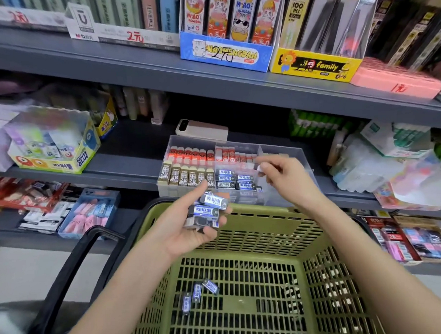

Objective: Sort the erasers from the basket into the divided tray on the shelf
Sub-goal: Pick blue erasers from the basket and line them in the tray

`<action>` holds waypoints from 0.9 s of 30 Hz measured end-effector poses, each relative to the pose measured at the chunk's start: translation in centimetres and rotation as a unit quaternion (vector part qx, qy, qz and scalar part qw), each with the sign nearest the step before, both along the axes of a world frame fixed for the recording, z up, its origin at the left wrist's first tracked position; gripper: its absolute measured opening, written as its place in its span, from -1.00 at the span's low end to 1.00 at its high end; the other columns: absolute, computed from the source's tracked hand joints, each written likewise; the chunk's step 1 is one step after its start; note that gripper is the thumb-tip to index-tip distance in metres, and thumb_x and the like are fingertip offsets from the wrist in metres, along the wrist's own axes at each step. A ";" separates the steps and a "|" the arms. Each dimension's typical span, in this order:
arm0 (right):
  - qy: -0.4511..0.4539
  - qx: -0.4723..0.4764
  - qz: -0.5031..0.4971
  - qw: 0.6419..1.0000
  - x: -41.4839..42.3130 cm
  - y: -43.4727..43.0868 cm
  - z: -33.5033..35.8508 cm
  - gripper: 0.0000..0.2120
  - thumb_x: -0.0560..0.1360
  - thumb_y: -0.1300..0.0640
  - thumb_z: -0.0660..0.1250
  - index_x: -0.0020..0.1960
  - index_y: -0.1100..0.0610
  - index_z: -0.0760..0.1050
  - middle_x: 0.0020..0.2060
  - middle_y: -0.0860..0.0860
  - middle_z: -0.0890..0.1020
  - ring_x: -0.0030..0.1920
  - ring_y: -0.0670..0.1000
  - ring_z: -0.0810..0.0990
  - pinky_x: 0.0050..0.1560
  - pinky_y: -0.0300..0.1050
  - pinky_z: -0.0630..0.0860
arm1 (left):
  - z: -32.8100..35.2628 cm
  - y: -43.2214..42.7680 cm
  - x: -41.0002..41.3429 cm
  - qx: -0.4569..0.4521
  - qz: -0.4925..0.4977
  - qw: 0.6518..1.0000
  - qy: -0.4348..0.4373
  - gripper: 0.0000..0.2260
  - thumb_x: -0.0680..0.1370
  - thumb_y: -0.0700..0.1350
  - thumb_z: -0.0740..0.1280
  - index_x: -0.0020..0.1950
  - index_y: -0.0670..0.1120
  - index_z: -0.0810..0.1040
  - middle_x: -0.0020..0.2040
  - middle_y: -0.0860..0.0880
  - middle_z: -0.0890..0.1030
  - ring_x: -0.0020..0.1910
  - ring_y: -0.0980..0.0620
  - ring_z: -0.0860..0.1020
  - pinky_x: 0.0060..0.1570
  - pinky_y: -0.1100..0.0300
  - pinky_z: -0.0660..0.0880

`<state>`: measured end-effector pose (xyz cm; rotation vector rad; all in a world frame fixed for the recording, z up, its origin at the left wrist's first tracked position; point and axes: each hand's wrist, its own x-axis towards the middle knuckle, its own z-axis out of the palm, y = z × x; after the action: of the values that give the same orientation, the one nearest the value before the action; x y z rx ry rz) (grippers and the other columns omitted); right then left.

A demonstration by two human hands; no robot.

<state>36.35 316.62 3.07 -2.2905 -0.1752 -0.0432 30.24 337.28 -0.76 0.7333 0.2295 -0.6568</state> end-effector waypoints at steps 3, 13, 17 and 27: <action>-0.032 -0.147 0.017 0.988 2.7 0.4 -0.5 -0.82 0.50 0.11 0.34 0.07 0.11 0.60 -0.11 -0.05 0.61 -0.08 -0.07 0.49 -0.12 -0.24 0.31 | 0.3 0.1 1.1 0.002 0.022 1.000 -0.017 -0.58 0.38 0.12 0.36 -0.04 -0.23 0.64 -0.22 -0.19 0.61 -0.43 0.00 0.55 -0.65 0.30 0.39; -0.060 -0.273 0.099 0.955 4.4 1.4 -2.3 -0.83 0.41 0.07 0.44 0.00 0.03 0.65 -0.04 -0.04 0.68 0.04 0.09 0.52 0.27 -0.05 0.30 | -1.3 0.6 1.4 -0.015 0.038 0.999 -0.011 -0.57 0.40 0.15 0.33 -0.08 -0.20 0.69 -0.20 -0.19 0.61 -0.41 0.01 0.54 -0.64 0.29 0.40; -0.083 -0.321 0.096 0.939 4.7 1.4 -3.0 -0.81 0.44 -0.01 0.40 0.04 -0.05 0.64 0.05 -0.10 0.66 0.11 0.09 0.49 0.29 -0.01 0.29 | -1.3 0.5 1.5 -0.017 0.036 0.999 -0.009 -0.58 0.42 0.15 0.31 -0.08 -0.20 0.69 -0.21 -0.18 0.61 -0.41 0.01 0.55 -0.63 0.29 0.40; -0.159 -0.117 0.095 0.976 -0.5 3.5 -0.5 -0.78 0.47 -0.17 0.27 -0.06 -0.10 0.64 -0.13 -0.25 0.63 0.00 -0.04 0.46 0.03 -0.11 0.21 | -1.4 0.5 1.5 0.022 0.059 0.998 -0.028 -0.56 0.38 0.20 0.31 -0.12 -0.16 0.71 -0.19 -0.17 0.65 -0.41 -0.01 0.57 -0.62 0.29 0.41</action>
<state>35.86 320.10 2.58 -2.4772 -0.5927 -0.3046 31.73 337.77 -2.12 0.7726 0.2341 -0.5198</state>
